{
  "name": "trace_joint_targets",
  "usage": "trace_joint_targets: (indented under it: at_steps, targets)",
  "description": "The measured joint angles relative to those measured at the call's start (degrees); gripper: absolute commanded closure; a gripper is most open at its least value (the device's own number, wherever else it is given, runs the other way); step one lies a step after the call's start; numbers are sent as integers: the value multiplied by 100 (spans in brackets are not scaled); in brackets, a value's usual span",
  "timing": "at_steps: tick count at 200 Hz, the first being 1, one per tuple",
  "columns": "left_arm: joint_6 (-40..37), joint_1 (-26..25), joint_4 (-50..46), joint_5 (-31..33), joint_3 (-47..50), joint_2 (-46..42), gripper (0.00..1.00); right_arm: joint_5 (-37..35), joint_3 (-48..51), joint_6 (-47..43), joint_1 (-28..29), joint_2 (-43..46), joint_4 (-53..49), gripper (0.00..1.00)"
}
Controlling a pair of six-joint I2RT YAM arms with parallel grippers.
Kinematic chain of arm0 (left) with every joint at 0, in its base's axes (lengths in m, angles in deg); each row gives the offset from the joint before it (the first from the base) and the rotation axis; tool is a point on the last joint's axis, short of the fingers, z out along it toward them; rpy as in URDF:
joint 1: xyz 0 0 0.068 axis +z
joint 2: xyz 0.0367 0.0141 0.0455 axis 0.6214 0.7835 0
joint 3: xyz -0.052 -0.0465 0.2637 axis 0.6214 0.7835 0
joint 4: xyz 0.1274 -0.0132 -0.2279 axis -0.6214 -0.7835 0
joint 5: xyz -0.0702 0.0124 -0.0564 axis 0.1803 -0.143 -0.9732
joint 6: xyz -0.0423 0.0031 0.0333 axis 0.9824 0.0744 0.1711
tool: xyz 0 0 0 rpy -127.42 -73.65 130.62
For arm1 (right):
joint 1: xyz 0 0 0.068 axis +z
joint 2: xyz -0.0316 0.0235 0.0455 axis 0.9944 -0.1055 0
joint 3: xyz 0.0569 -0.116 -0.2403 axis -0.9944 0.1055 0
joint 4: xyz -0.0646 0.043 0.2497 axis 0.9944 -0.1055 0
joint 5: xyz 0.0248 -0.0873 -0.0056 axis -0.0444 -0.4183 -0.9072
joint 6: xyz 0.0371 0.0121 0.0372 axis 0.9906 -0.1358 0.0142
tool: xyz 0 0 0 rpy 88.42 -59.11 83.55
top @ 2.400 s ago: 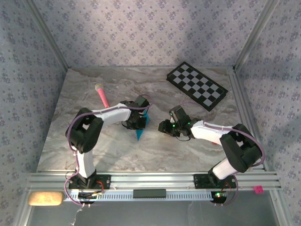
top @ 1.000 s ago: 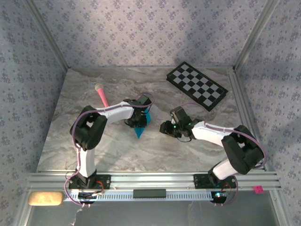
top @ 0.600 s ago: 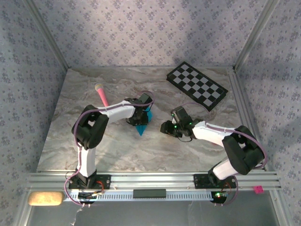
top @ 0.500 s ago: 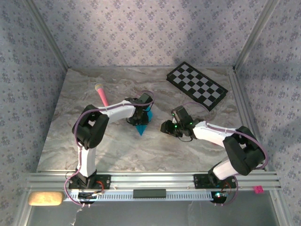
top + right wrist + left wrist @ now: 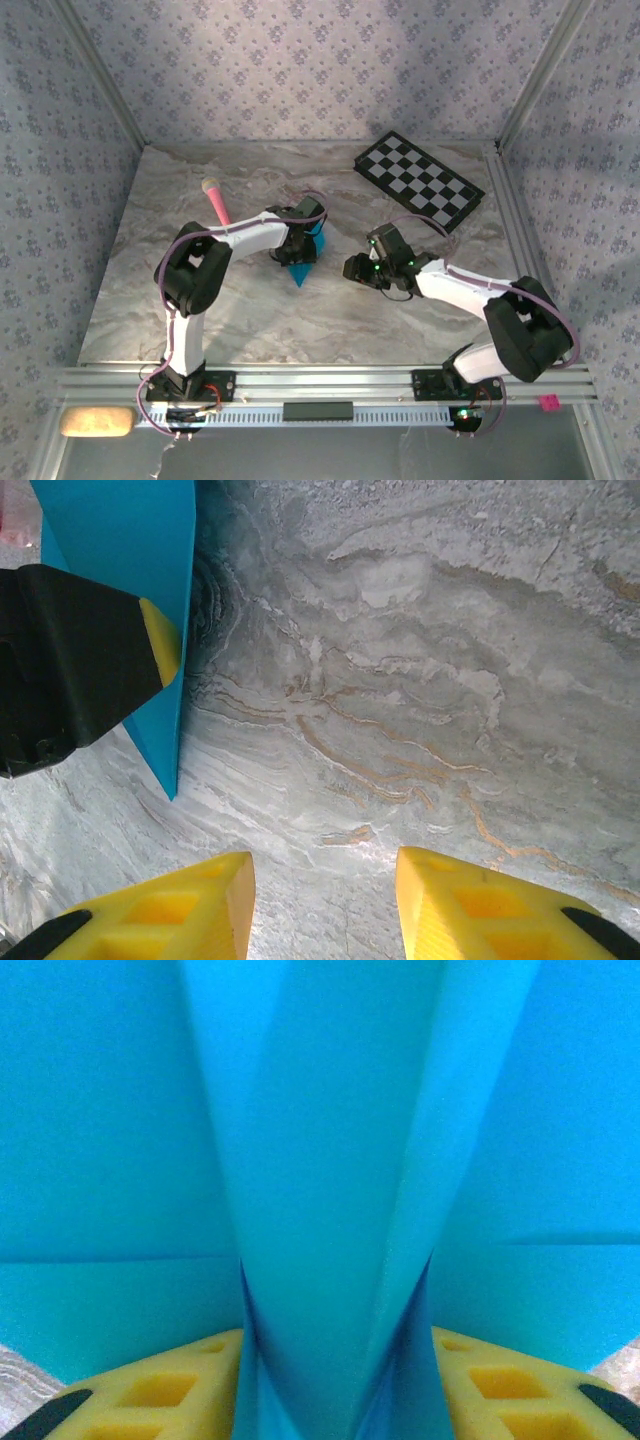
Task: Fold a paper plane with a square sheet of paper (pick it up from the middle)
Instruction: Move a paper plane to the center of the table, then reset both arms
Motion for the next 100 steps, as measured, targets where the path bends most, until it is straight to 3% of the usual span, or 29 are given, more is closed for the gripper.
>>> trace_joint_targets:
  at_steps: [26, 38, 100]
  targets:
    - [9, 0, -20, 0, 0, -74, 53, -2, 11, 2, -11, 0, -31, 57]
    - [48, 0, -24, 0, 0, -151, 48, -2, 11, 0, -11, 0, -35, 57]
    - [109, -2, -59, 2, 0, -501, 47, -24, 11, 0, -22, 9, -90, 57]
